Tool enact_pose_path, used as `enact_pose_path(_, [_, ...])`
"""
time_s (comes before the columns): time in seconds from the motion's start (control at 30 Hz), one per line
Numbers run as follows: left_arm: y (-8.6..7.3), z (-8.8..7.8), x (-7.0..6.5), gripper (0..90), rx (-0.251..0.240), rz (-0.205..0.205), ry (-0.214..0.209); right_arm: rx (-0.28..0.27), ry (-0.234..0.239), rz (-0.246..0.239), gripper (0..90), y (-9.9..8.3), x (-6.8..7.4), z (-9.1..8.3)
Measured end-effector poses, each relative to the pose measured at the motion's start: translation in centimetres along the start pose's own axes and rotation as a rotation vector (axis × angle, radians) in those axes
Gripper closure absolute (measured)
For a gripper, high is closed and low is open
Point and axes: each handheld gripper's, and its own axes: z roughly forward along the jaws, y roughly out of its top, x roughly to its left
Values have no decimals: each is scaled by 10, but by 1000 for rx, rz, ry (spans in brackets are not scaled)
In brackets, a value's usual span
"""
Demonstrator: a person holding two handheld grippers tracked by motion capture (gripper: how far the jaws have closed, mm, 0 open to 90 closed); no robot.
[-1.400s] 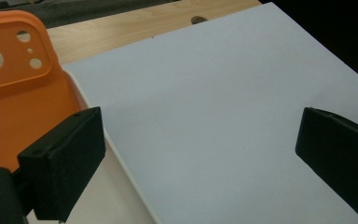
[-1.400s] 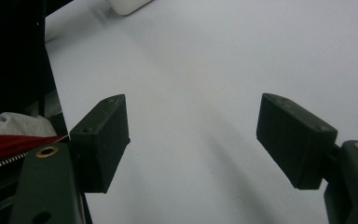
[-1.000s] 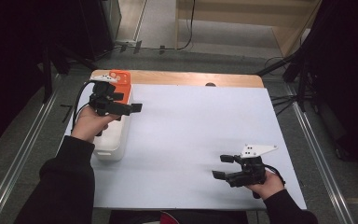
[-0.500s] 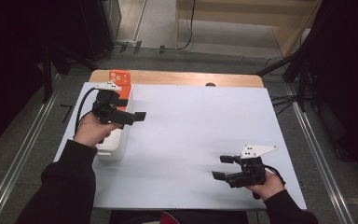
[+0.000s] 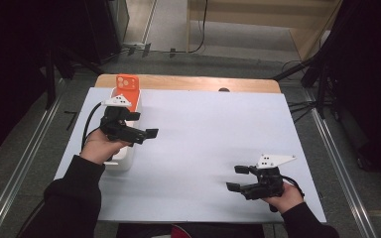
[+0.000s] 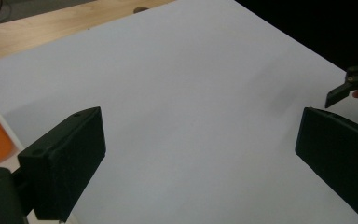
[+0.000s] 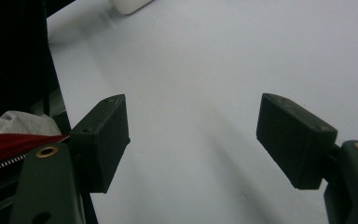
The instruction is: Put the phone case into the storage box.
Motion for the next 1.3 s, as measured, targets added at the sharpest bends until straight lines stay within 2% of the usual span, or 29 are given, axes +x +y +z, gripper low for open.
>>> enact_pose_path(0.3, [-12, 3, -11, 17, 24, 39, -12, 4, 1, 2, 244, 0, 1, 0])
enact_pose_path(0.4, [-15, 3, -14, 18, 21, 34, -33, 4, 0, 3, 244, 0, 1, 0])
enact_pose_path(0.53, [-19, 3, -18, 18, 15, 40, -37, 4, 0, -1, 244, -1, 1, 0])
enact_pose_path(1.3, [-46, 9, -38, 18, 14, 150, -26, 7, 7, -2, 244, -1, 1, 0])
